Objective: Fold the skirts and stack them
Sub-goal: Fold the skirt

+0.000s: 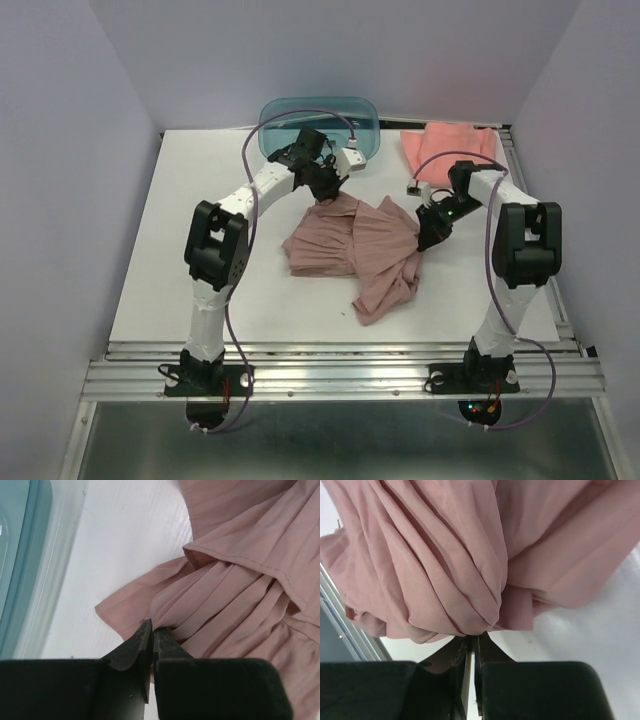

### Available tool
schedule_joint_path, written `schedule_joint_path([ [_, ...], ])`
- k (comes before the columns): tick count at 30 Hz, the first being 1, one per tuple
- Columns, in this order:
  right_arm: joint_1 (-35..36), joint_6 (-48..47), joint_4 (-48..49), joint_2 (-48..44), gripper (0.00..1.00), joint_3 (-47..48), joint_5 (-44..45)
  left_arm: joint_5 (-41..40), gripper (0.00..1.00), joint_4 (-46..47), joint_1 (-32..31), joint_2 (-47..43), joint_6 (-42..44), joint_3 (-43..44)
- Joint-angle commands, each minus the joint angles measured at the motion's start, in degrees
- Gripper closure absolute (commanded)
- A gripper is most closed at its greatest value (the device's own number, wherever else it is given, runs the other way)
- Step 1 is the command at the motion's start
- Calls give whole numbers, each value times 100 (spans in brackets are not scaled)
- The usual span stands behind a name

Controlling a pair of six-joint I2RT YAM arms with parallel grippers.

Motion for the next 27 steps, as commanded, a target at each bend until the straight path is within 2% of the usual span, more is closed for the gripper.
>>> schedule_joint_path([
  [1,-82,-170,-215,371,91,676,-194,-232,84,716,72,162,-356,451],
  [3,-82,-126,-224,591,91,887,-220,-268,77,717,89,242,-444,513],
  [4,-82,-100,-276,696,90,1114,-220,-338,67,708,89,260,-567,513],
  [6,-82,40,-286,784,87,1292,-177,-347,57,629,107,173,-612,426],
  [7,-82,145,-251,828,81,1423,-141,-451,32,672,115,-46,-664,312],
  [8,-82,164,-259,881,74,1485,-106,-479,26,681,133,-196,-708,198],
  [9,-82,216,-285,951,68,1538,-62,-479,13,690,142,-345,-726,66],
  [10,-82,469,-242,969,57,1582,-36,-531,12,690,142,-695,-796,-179],
  [12,-82,646,-163,934,50,1688,17,-619,12,664,151,-1057,-884,-548],
  [17,-82,1340,276,618,44,1872,140,-638,16,348,168,-2322,-1279,-1305],
  [20,-82,1473,487,600,34,2083,228,-330,21,102,160,-2770,-1569,-1902],
  [25,-29,1096,-161,1205,32,2540,26,285,24,153,142,-3141,-1921,-3087],
  [27,24,973,-399,1434,32,2532,-157,610,25,207,124,-3185,-2044,-3309],
])
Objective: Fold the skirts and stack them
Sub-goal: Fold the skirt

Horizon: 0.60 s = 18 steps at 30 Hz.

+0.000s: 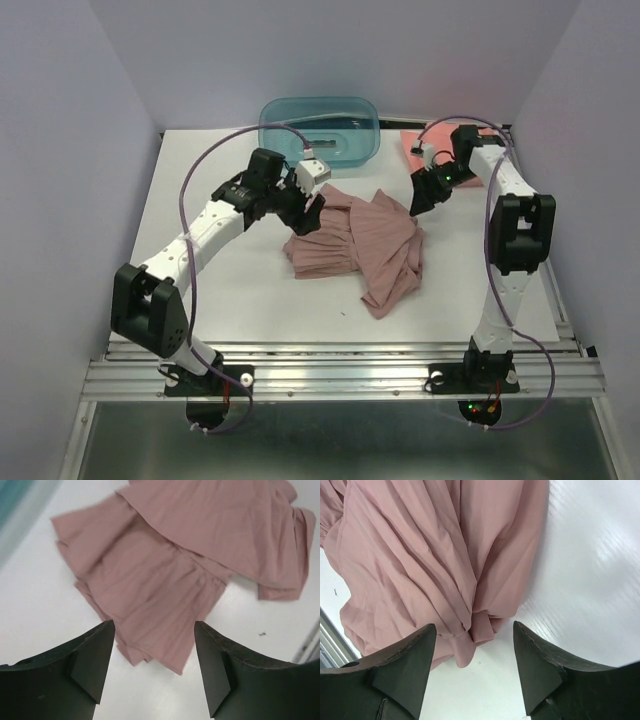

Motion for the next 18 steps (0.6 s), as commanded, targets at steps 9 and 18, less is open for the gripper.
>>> schedule_joint_path([
  [9,192,-212,-7,520,35,-678,-389,857,29,518,-393,740,-877,-882],
  [18,192,24,151,-234,87,-2180,-1133,75,56,501,107,2129,-667,337],
])
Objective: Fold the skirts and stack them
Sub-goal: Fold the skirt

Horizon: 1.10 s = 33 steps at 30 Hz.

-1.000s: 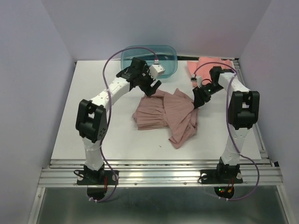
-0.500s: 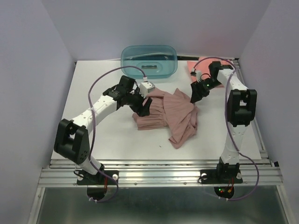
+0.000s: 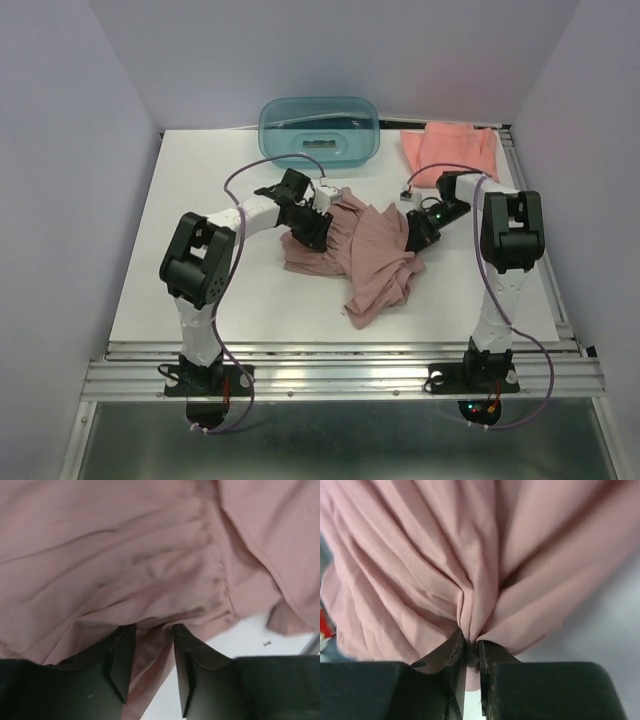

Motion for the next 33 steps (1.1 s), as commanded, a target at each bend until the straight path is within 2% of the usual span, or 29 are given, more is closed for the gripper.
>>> schedule_joint_path([
  [1,28,358,190,-779,88,-1065,-661,-486,59,-8,415,310,163,934],
  [3,99,798,454,-1272,89,-1551,-917,-566,65,-70,626,522,243,1277],
  [5,291,1711,1095,-1736,81,-2147,-1206,-821,67,-219,767,891,410,1848],
  [6,388,2010,1332,-1861,75,-2308,-1355,-883,67,-263,802,1005,497,2241],
  [7,615,2500,1709,-1967,60,-2431,-1443,-1031,67,-403,838,1224,550,2454],
  [8,722,2723,1878,-2046,49,-2511,-1531,-1085,65,-456,873,1279,586,2630],
  [10,802,3206,2142,-2222,43,-2617,-1707,-972,52,-536,1004,1149,656,2894],
  [11,802,3295,2178,-2266,42,-2608,-1734,-875,44,-519,1040,982,700,2887],
  [15,671,3516,2178,-2670,42,-2643,-1393,-593,32,-220,962,-344,1034,2011],
  [16,670,3551,2196,-2758,42,-2687,-1313,-645,31,-185,804,-878,1086,1843],
  [18,617,3586,2187,-2986,42,-2775,-1068,-628,31,-289,567,-1355,1367,1517],
  [22,565,3560,2161,-3180,42,-3073,-549,-1136,30,-352,-355,-2488,1684,313],
  [24,565,3534,2178,-3224,46,-3162,-416,-1243,30,-360,-890,-2693,1702,-21],
  [28,565,3700,2397,-3216,50,-3276,-258,-1374,30,-448,-1525,-2721,1763,-698],
  [30,565,3718,2494,-3181,53,-3329,-127,-1472,30,-431,-1815,-2606,1807,-726],
  [33,512,3736,2504,-3058,56,-3329,-187,-1437,29,-299,-1869,-2308,1624,-454],
])
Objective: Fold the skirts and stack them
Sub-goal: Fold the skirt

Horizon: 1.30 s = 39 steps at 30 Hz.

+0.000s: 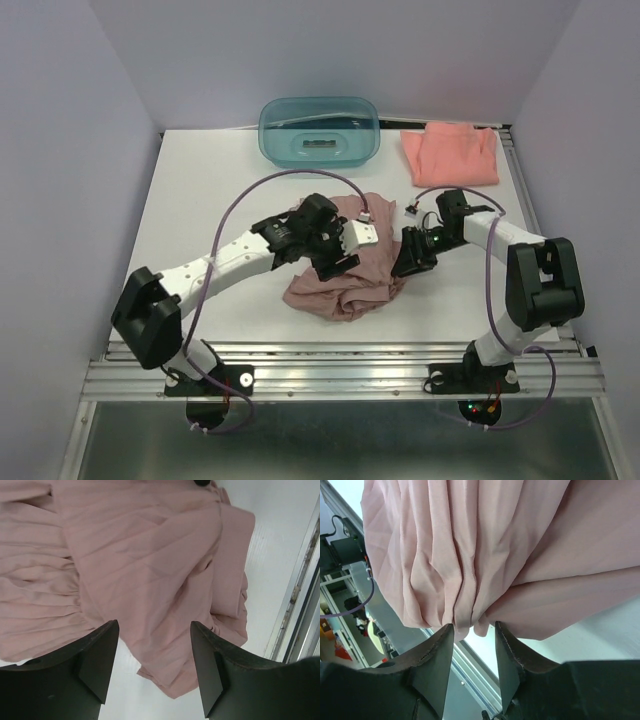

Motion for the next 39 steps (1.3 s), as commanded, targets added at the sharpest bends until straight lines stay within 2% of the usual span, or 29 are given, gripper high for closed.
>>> schedule_joint_path([
  [1,-87,81,300,42,57,15,31,-137,30,99,-110,446,-79,429],
  [5,-87,116,283,68,60,24,57,126,32,73,-118,1001,-212,1098],
  [11,-87,-129,-42,559,61,164,-101,408,23,82,-145,1652,-133,1723],
  [15,-87,-402,-481,736,61,322,-294,672,21,-94,-258,1872,-80,2057],
  [19,-87,-455,-684,736,57,358,-365,76,19,335,-417,1986,-273,1856],
  [22,-87,-577,-815,841,53,375,-583,-477,18,809,-286,2424,-633,2030],
  [26,-87,-508,-851,588,47,367,-602,-531,16,864,-58,3039,-1002,2593],
  [32,-87,-359,-807,674,48,358,-347,-787,16,1119,241,3629,-1284,3059],
  [35,-87,-306,-685,701,50,332,-338,-289,23,944,330,3857,-1240,3339],
  [39,-87,-323,-658,841,53,331,-365,469,49,855,479,3894,-1258,3350],
])
